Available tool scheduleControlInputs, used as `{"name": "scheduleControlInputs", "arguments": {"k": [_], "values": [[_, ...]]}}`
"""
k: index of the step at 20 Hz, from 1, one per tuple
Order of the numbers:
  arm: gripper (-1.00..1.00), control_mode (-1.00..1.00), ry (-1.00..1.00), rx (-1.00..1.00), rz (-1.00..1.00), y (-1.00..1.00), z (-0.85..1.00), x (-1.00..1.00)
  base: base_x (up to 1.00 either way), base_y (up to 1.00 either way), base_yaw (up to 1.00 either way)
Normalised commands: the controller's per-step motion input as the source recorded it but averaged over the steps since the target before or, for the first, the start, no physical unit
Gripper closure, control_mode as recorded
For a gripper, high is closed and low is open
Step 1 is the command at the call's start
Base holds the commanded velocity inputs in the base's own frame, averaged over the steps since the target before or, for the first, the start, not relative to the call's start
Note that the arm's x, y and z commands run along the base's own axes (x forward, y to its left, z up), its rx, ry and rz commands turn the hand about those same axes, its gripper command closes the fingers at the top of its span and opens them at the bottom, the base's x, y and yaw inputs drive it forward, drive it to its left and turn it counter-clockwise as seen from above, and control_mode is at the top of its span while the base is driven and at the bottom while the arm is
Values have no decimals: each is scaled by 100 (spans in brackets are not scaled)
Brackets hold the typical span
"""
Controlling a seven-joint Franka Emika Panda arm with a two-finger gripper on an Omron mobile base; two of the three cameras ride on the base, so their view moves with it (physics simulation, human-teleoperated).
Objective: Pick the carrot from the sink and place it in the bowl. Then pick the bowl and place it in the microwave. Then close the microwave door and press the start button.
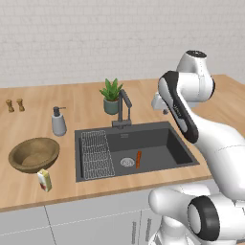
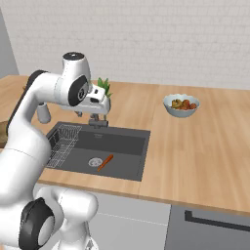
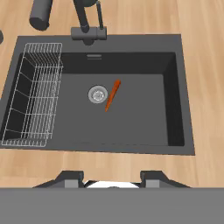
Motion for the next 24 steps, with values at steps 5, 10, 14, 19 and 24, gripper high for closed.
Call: {"name": "scheduleControlInputs", "arguments": {"k": [5, 10, 14, 19, 24], "values": [[-100, -100, -1, 4, 0, 0, 0, -34, 0, 0, 0], [-100, -100, 0, 8, 0, 0, -24, -67, 0, 0, 0], [-100, -100, 0, 0, 0, 0, -41, -41, 0, 0, 0], [-100, -100, 9, 0, 0, 0, -59, -3, 0, 0, 0], [-100, -100, 10, 0, 0, 1, -74, 6, 0, 0, 0]]}}
